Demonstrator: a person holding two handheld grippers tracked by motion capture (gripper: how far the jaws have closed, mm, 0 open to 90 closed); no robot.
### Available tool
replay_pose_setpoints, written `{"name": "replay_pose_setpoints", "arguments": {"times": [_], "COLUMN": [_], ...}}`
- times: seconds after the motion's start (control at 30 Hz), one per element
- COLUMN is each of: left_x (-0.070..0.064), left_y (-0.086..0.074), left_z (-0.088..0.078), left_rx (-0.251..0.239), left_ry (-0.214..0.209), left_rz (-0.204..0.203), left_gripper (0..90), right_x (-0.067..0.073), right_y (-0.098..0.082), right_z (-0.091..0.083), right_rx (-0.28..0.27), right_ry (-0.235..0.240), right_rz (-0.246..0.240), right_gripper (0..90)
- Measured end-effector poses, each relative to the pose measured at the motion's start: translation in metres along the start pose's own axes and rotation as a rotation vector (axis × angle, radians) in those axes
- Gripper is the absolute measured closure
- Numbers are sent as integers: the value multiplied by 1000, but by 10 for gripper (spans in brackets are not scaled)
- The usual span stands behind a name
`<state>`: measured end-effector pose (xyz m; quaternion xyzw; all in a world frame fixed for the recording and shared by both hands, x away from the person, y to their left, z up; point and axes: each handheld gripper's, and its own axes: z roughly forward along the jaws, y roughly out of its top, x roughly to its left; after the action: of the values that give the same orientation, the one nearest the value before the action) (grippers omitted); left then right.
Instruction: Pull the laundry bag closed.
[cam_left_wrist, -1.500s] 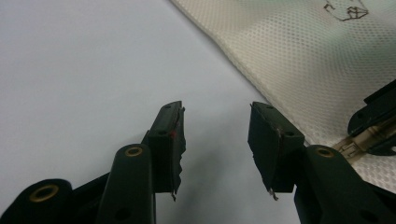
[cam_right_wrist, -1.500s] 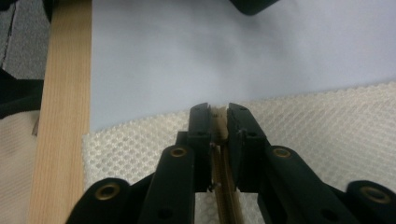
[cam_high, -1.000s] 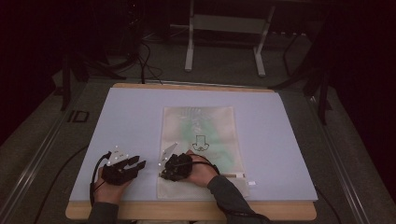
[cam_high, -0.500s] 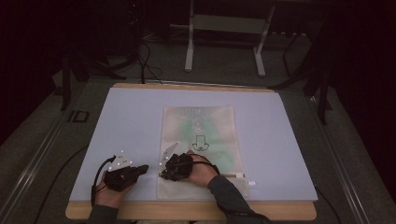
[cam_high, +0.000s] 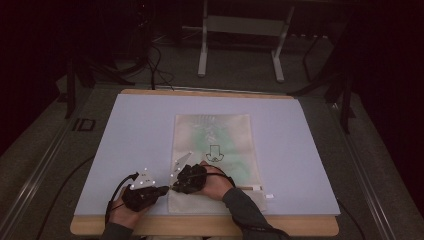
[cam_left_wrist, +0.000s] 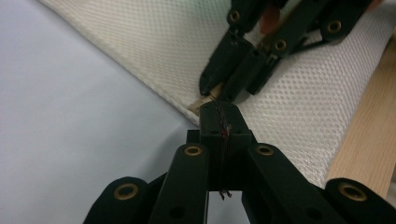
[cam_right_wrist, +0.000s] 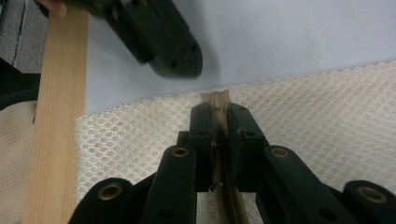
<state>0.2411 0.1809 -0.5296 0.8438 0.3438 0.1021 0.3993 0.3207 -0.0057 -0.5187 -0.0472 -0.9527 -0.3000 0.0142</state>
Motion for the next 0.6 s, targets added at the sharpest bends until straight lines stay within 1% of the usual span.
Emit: {"name": "replay_pose_setpoints", "arguments": {"times": [0.1, 0.2, 0.3, 0.33, 0.37, 0.6], "left_x": [-1, 0, 0, -1, -2, -2], "left_y": [0, 0, 0, 1, 1, 0], "left_z": [1, 2, 2, 3, 4, 6], "left_rx": [9, 0, -5, 4, 9, 12], "left_ry": [-6, -21, -28, -29, -27, -35], "left_rz": [15, 3, 5, 20, 25, 48], "left_gripper": [887, 882, 885, 886, 886, 888], "right_x": [0, 0, 0, -1, -1, -1], "right_y": [0, 0, 0, 0, 0, 0], "right_z": [0, 0, 0, 0, 0, 0], "right_rx": [0, 1, 0, 1, 0, -1], "right_ry": [1, 2, 3, 4, 5, 7], "right_rz": [2, 1, 1, 1, 1, 2], "right_gripper": [814, 814, 813, 813, 813, 813]}}
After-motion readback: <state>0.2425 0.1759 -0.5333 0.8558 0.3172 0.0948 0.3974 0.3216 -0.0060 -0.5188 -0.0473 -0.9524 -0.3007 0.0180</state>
